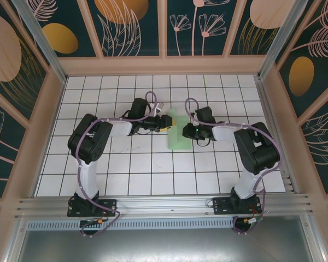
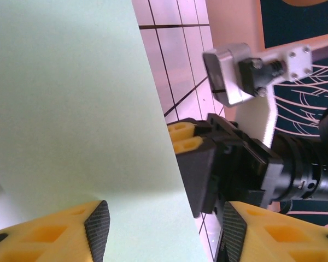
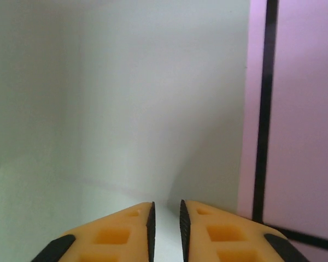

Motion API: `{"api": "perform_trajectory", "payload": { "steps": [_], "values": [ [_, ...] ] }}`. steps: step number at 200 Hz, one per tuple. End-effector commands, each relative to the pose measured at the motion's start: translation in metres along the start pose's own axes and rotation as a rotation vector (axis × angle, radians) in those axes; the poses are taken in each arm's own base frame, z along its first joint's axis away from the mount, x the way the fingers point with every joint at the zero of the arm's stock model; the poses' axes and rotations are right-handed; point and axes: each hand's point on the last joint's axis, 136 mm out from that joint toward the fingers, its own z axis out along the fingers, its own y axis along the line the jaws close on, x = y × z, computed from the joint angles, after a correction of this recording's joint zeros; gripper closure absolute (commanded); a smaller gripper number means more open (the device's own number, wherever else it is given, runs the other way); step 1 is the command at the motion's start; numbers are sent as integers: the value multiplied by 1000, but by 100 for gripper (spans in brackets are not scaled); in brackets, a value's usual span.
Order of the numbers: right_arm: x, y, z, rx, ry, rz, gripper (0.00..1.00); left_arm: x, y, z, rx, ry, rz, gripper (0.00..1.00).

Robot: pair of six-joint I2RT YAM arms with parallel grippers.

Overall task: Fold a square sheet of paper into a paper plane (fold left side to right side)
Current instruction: First fold in half a square sheet of paper at the center of the table.

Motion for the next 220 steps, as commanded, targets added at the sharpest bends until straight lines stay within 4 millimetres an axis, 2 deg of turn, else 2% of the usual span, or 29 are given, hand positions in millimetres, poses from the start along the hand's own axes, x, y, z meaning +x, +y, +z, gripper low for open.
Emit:
{"api": "perform_trajectory", "payload": {
  "steps": [1,44,64,92,127,187,220],
  "values": [
    [-24,13,-29,-32,-106,-6,70,-5,-4,7,23,-2,23,43],
    [-37,36,-63,-169,-183,30,55,-3,1,9,11,-1,14,53],
    [-37,51,-69,-276,-179,56,49,-3,3,9,7,-1,11,56],
    [-34,61,-61,-341,-116,84,48,-3,6,11,1,-1,5,60],
    [-31,63,-46,-352,-61,103,49,-3,7,11,-7,-5,3,62],
    [-25,66,-30,-364,-11,103,57,-2,6,11,-10,-4,4,63],
    [-24,65,-25,-359,0,103,65,-2,7,11,-12,-2,4,63]
  ]
}}
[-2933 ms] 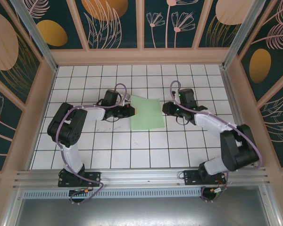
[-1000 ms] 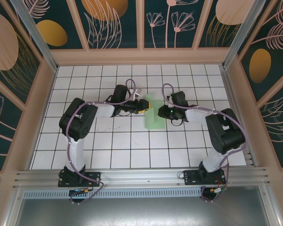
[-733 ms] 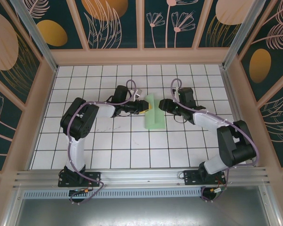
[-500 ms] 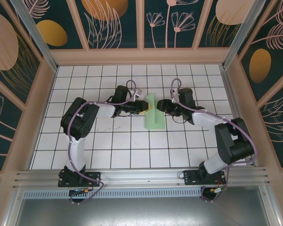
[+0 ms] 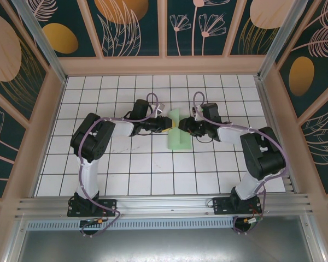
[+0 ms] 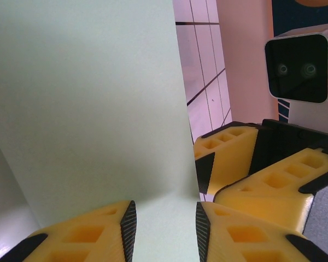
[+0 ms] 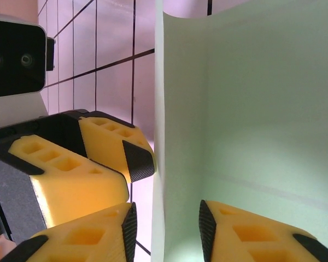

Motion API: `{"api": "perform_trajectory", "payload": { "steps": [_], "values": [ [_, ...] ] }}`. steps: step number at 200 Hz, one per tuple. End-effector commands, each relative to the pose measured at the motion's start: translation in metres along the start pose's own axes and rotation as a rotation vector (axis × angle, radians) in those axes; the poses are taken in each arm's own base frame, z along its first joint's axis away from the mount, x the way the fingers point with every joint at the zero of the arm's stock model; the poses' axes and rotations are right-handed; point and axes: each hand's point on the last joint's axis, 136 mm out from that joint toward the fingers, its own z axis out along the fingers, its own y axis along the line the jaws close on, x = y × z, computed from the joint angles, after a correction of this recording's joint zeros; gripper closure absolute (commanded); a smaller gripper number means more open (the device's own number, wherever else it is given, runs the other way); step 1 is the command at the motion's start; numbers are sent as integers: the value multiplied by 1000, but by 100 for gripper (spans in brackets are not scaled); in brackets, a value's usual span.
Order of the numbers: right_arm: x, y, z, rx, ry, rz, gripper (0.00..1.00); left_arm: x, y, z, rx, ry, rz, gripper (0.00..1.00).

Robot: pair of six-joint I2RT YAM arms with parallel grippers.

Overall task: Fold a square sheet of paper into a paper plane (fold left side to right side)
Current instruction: First fold in half a square sheet of paper at the center of the table.

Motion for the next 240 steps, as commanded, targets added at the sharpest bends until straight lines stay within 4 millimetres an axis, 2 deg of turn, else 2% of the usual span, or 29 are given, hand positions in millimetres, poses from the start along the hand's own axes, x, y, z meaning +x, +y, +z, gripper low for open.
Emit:
{"api": "perform_trajectory", "payload": {
  "steps": [1,45,88,111,127,165,200,240],
  "values": [
    [-7,12,5,-37,0,-24,65,-5,-4,3,5,-7,25,63],
    [-8,8,8,-17,6,-31,81,-4,-3,3,0,-7,26,62],
    [-10,0,9,37,2,-50,98,-7,-14,-6,-12,-34,56,58],
    [-10,-13,9,102,1,-61,98,-10,-25,-16,-33,-66,88,51],
    [-12,-21,8,148,-6,-71,98,-13,-26,-24,-87,-90,105,47],
    [-14,-43,8,255,-5,-77,97,-15,-2,-40,-283,-136,102,41],
    [-14,-58,6,316,-14,-71,97,-12,15,-34,-322,-115,69,41],
    [-16,-65,5,359,-21,-78,96,-14,16,-21,-308,-96,66,39]
  ]
}}
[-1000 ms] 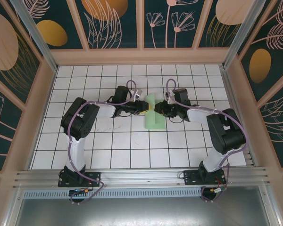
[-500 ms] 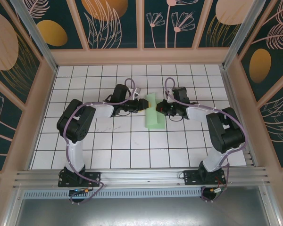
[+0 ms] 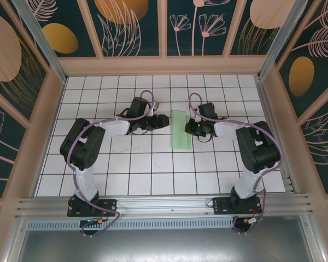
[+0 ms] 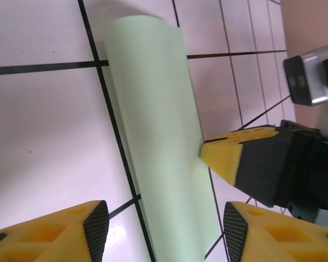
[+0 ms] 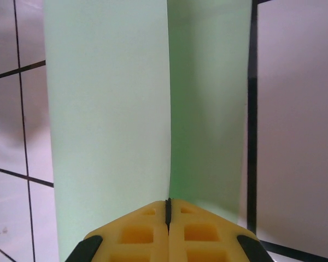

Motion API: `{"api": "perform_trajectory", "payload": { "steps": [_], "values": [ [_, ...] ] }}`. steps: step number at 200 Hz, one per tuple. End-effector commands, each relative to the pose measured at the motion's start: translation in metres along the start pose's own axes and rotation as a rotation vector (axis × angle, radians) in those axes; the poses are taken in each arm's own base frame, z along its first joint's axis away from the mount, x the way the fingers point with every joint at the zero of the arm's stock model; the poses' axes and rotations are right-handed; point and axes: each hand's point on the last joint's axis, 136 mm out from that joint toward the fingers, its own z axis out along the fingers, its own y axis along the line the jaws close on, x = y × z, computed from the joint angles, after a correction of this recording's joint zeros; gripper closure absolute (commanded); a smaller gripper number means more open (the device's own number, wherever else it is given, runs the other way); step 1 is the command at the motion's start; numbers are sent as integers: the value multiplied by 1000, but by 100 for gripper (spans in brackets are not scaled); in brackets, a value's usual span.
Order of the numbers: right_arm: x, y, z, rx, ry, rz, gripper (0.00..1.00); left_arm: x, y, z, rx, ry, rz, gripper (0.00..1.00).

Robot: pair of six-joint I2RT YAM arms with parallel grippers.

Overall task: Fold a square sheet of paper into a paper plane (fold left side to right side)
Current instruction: First fold in half a square sheet of paper at the center of the table.

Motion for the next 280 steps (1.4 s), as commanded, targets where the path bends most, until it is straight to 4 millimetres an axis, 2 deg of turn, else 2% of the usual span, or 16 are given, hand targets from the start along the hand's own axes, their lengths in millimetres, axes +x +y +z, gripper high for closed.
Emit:
{"api": "perform_trajectory", "payload": {
  "steps": [1,114,149,222,280],
  "values": [
    [-6,-8,0,56,-11,-20,96,-1,0,10,-11,17,13,39],
    [-4,-17,3,102,8,-26,96,8,0,45,-11,79,-6,37],
    [-2,-18,3,102,13,-28,95,12,-3,55,-10,100,-1,42],
    [0,-15,4,96,19,-35,95,20,5,65,-31,129,-14,53],
    [0,-13,3,89,19,-40,93,25,22,70,-99,146,-16,60]
  ]
}}
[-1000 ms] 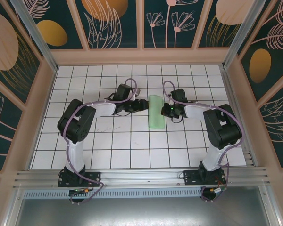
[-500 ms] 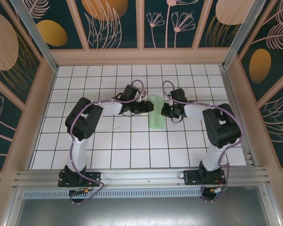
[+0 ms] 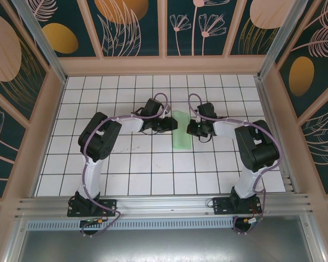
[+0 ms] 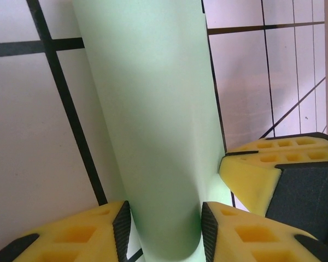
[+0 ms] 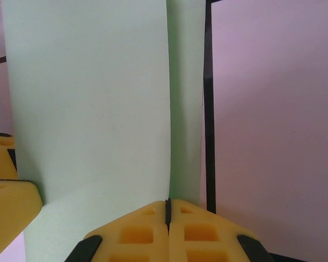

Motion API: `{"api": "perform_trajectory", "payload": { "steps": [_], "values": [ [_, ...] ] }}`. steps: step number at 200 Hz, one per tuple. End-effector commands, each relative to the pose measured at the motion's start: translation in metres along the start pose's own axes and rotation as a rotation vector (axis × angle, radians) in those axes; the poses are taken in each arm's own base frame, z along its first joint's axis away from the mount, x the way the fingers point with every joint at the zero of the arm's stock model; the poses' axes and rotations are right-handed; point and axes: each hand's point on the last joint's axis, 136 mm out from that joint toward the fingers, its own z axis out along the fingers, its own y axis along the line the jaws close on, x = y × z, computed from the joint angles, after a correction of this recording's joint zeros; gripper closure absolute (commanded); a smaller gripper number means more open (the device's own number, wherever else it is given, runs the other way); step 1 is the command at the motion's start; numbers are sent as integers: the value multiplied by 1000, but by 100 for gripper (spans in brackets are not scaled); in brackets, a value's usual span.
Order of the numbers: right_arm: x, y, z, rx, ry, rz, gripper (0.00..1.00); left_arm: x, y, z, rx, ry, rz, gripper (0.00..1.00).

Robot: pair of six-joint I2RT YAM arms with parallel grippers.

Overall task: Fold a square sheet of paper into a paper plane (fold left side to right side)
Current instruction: First fold in half a square sheet of paper at the center of the table.

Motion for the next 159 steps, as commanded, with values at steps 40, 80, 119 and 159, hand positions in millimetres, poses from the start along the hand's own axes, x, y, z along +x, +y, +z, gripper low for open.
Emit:
{"api": "perform_trajectory", "payload": {
  "steps": [40,80,119,159],
  "values": [
    [-7,8,-5,-6,-12,-24,91,15,30,16,-120,51,-17,62],
    [-23,18,-23,-29,-89,-30,73,19,38,20,-164,62,-19,62],
    [-41,12,-60,29,-211,-34,59,19,47,21,-210,63,-19,64],
    [-47,-8,-96,85,-320,-7,55,22,54,24,-266,81,3,63]
  ]
}}
